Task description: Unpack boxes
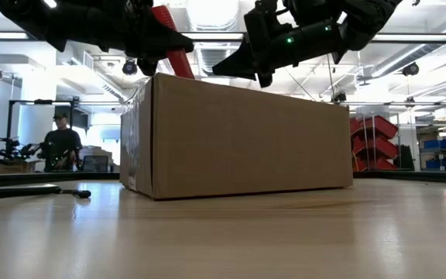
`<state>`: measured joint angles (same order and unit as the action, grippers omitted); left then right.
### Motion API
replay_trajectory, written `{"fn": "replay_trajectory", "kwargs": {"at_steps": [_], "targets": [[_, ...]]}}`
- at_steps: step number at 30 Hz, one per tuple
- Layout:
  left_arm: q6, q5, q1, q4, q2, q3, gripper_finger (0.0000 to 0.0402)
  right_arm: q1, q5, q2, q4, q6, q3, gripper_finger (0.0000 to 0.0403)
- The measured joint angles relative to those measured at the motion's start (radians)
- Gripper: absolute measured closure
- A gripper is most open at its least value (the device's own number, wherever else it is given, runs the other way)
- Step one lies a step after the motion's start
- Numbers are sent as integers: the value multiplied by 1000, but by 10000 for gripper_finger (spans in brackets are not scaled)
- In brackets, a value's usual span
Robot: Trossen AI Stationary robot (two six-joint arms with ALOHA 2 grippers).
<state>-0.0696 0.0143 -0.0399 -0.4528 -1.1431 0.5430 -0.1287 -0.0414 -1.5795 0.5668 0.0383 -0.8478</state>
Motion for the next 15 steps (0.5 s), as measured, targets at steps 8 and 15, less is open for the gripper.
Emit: {"fn": "replay_trajectory", "kwargs": {"at_steps": [8,15], "targets": [[38,-61,0,-82,0,0,369,0,0,0,0,15,0,403],[45,-66,0,-78,0,0,369,0,0,0,-2,15,0,403]]}}
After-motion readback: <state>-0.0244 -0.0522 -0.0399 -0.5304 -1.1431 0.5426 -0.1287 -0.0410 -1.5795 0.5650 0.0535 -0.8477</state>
